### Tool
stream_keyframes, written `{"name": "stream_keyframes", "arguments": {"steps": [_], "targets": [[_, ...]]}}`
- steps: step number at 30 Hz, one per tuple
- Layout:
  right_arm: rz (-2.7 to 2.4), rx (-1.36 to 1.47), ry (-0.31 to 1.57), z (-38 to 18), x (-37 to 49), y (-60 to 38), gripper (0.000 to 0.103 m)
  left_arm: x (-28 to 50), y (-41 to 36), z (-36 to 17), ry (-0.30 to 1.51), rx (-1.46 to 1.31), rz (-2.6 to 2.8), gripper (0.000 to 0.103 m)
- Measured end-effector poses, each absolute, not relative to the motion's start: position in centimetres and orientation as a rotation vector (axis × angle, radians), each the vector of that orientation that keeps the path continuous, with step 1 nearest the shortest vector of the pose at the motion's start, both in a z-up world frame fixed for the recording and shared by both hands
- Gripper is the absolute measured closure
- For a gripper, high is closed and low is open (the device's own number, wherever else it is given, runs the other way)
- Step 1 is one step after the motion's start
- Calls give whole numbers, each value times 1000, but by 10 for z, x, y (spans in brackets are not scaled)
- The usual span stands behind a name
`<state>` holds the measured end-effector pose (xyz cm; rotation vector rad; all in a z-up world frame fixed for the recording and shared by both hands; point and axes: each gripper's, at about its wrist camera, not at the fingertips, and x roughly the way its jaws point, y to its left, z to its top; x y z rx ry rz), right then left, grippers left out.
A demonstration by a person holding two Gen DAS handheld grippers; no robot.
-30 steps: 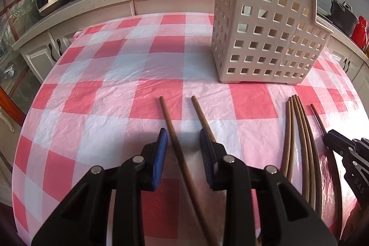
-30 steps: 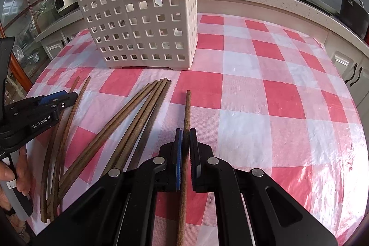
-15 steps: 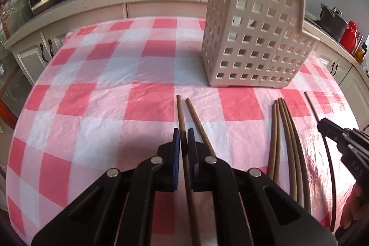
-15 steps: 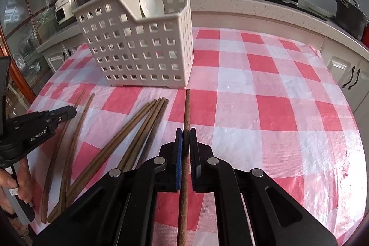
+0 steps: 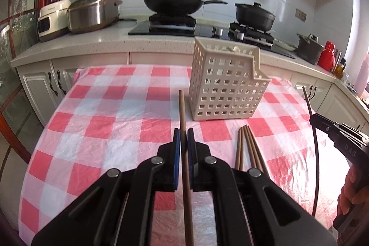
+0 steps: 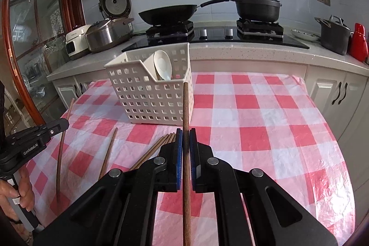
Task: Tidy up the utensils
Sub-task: 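Lift both chopsticks upright and carry them over the basket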
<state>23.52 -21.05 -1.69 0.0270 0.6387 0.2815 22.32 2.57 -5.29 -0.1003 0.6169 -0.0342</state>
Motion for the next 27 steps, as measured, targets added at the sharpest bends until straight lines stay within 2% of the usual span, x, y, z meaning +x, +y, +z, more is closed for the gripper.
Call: {"name": "stream_keyframes", "arguments": {"steps": [15,27], "targets": [[301,1,511,34,191,-208,97,154,23,7,424,-61,-44,97],[305,-12,457,52,165,-210,97,132,11,21,371,-25,-64,97]]}}
